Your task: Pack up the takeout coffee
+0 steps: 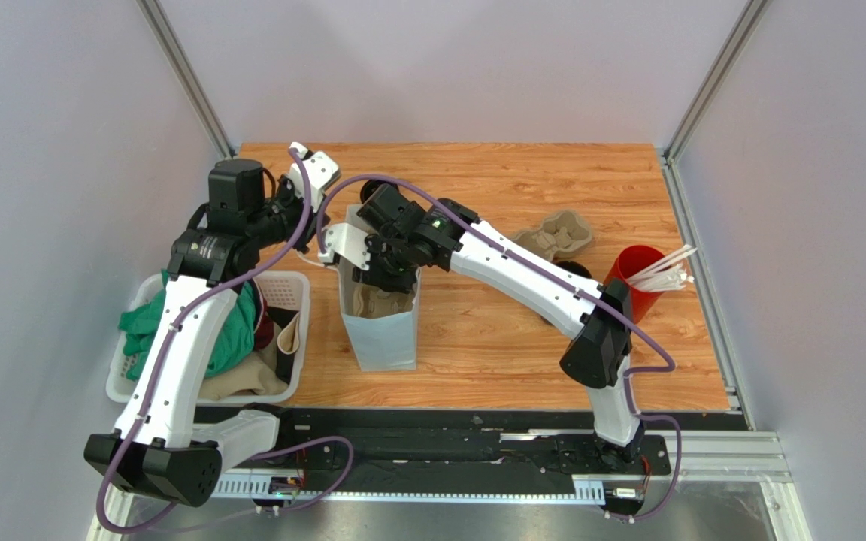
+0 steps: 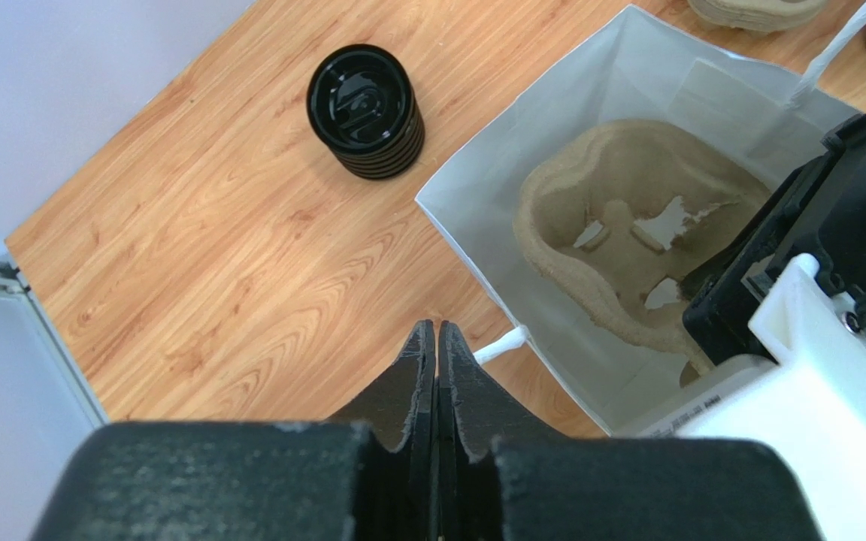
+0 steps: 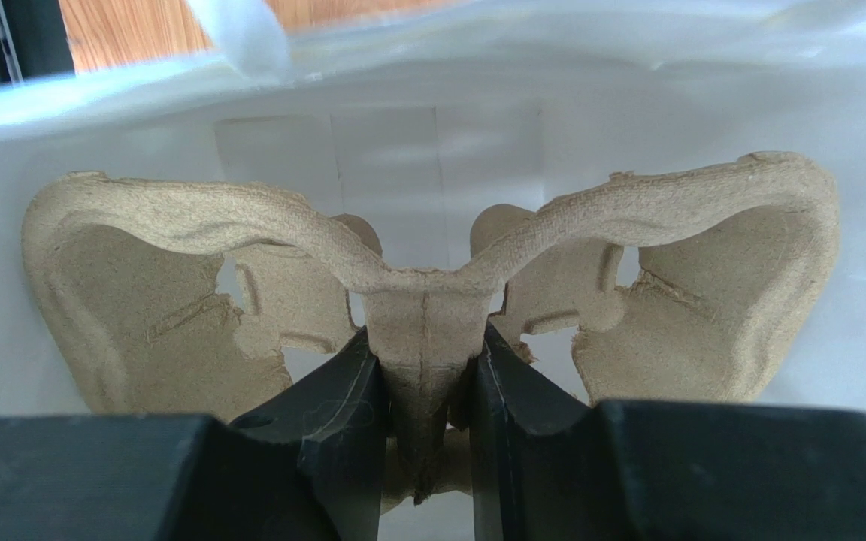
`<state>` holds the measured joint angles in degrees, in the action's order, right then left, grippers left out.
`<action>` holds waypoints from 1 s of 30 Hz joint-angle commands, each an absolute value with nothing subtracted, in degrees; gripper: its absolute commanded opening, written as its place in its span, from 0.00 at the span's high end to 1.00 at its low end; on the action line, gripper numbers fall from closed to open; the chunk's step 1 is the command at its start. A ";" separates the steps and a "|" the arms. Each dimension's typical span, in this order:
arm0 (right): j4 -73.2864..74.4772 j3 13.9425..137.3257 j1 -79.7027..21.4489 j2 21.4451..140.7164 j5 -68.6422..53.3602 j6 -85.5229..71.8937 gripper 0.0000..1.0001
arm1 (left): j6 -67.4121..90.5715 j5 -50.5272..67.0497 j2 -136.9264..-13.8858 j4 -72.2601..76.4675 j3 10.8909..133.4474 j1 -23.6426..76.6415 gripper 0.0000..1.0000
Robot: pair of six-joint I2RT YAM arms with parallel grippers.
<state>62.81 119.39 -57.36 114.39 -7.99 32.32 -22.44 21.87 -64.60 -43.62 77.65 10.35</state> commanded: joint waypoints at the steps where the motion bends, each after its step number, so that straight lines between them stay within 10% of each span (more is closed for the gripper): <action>1: 64.77 120.76 -57.13 115.31 -7.03 30.32 0.79 | -22.33 19.78 -63.02 -40.78 77.26 10.11 0.99; 30: 70.93 123.84 -56.07 121.99 -5.28 30.67 0.78 | -21.88 17.84 -62.67 -40.08 77.34 10.11 1.00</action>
<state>67.79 120.81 -56.21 120.90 -6.90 31.16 -22.33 17.82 -64.10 -42.52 77.23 10.35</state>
